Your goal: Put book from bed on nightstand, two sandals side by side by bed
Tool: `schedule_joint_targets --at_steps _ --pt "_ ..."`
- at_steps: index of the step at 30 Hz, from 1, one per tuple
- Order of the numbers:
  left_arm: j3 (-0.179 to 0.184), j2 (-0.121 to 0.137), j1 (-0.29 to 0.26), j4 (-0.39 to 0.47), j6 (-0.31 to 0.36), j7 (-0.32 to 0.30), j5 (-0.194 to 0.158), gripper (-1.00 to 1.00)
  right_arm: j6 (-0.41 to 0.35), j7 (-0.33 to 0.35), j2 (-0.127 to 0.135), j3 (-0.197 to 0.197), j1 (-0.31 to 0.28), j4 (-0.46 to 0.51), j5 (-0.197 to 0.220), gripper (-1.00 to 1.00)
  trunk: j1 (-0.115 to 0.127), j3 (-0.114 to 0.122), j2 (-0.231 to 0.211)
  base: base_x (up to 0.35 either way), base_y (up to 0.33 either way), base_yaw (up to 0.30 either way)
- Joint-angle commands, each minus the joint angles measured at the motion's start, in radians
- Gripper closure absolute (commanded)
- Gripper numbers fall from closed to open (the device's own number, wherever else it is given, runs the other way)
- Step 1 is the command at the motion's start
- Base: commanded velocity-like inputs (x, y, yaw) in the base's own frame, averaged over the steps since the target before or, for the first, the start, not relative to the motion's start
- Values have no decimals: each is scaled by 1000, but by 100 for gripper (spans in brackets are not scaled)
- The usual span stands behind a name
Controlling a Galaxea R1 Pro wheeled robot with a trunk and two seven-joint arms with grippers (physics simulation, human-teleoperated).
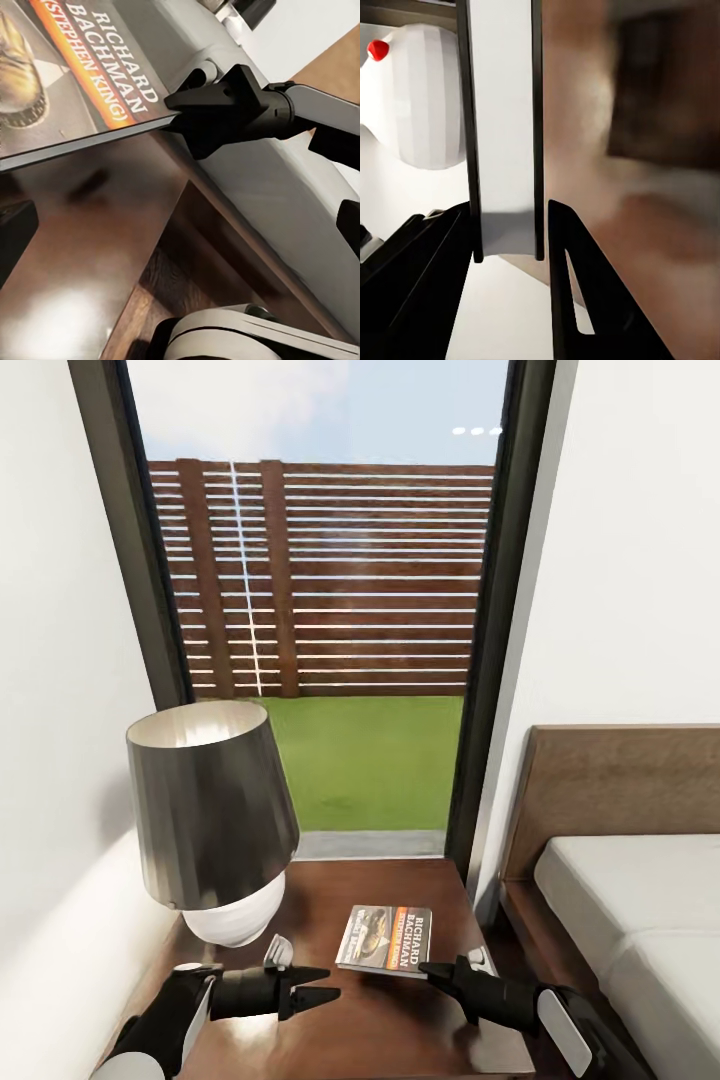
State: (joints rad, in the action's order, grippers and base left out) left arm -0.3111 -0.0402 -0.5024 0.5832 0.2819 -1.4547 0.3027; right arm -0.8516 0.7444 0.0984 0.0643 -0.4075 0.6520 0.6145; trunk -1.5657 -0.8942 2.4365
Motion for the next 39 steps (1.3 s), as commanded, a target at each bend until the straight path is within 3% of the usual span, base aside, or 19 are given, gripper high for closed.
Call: schedule_joint_targets --at_steps 1,8,39 --pt "-8 -2 -1 1 11 -7 10 -100 -5 3 0 2 -1 0 -1 100 0 -1 0 0 0 0" --pt "-7 -2 -1 1 11 -7 10 -100 -5 3 0 3 -1 0 -1 100 -19 -17 35 0 0 0" --pt "-7 -3 -1 1 11 -7 11 -100 -5 3 0 3 -1 0 -1 100 -35 -33 64 0 0 0"
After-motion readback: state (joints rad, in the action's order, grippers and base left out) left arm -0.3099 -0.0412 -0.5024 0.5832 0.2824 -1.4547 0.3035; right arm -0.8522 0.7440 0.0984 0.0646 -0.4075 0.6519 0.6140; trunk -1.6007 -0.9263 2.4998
